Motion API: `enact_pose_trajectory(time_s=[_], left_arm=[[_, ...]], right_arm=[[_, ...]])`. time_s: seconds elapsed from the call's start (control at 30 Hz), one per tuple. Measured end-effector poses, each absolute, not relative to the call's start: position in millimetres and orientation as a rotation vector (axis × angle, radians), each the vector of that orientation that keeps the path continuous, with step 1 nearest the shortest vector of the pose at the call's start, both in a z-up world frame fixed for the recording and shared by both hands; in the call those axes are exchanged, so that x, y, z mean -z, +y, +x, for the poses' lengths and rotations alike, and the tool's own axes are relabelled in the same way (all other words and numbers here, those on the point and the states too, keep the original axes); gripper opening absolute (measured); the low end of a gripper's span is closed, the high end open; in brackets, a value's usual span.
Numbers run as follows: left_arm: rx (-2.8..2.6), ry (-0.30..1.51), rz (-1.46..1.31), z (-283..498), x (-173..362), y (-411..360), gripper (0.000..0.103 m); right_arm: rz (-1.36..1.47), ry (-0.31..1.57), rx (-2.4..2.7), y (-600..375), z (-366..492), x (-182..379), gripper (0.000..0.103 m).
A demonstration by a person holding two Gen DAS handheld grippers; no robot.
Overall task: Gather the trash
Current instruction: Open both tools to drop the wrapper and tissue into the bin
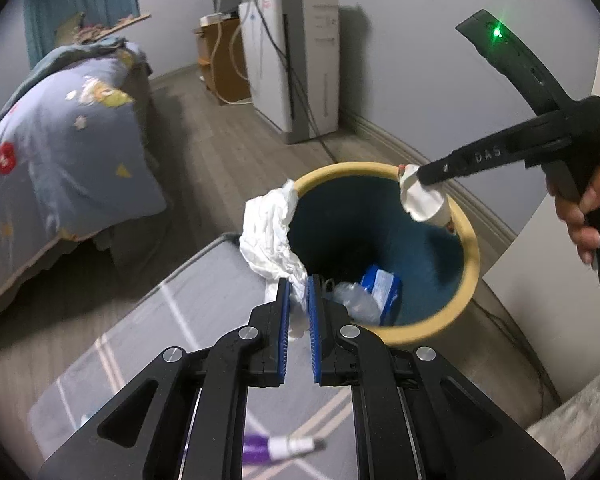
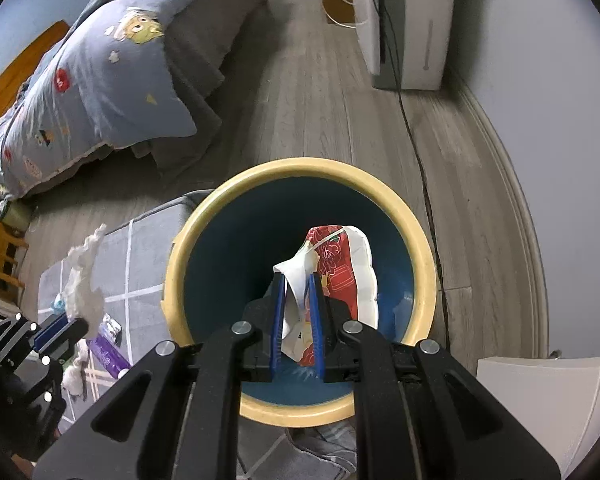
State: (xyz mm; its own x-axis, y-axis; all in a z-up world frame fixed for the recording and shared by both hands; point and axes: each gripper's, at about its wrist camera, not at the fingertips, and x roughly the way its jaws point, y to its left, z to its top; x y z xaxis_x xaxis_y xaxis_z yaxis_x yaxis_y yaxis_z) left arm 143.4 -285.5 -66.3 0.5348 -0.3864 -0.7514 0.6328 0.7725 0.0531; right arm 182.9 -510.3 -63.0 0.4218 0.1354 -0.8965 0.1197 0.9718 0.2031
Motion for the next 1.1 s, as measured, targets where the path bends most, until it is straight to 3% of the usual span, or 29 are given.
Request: enact_pose_trajectory(time_s=[0.33,0.43,0.5,0.63,0.7,0.77,0.9,0.97,1.07,1.1], left_arm=[[0.666,0.854,0.340,157,98,-331,0.010],[0.682,0.855,0.350,156,100,-337,0.015],[0.682,0.849,0.349,155,100,-337,0.021],[0.667,0.849,0.337,156,100,-331,0.047],[0.658,0.848,0.332,155,100,-326,0.051],[0.648,0.849,0.327,155,100,-321,0.060],[0.614,0.835,0.315,153,98,-308,0.076],[0.592,0.827,0.311,152,97,-302,0.087],[0.555,0.822,0.299,150,93,-289,0.092],[0.545,0.823,0.294,151,90,-284,0.092]], right_arm=[[0.242,1.152,0.008,-510,189,76,0.012],[0.224,1.147,0.012,-508,189,76,0.012],[0.220,1.143,0.016,-508,189,76,0.013],[0.232,1.142,0.027,-511,189,76,0.014],[0.229,1.145,0.025,-510,189,76,0.016],[0.221,1.146,0.032,-509,189,75,0.031],[0.213,1.140,0.045,-507,189,72,0.047],[0.207,1.135,0.061,-508,188,71,0.071],[0.192,1.114,0.083,-507,186,64,0.089],[0.185,1.105,0.090,-506,185,61,0.091]])
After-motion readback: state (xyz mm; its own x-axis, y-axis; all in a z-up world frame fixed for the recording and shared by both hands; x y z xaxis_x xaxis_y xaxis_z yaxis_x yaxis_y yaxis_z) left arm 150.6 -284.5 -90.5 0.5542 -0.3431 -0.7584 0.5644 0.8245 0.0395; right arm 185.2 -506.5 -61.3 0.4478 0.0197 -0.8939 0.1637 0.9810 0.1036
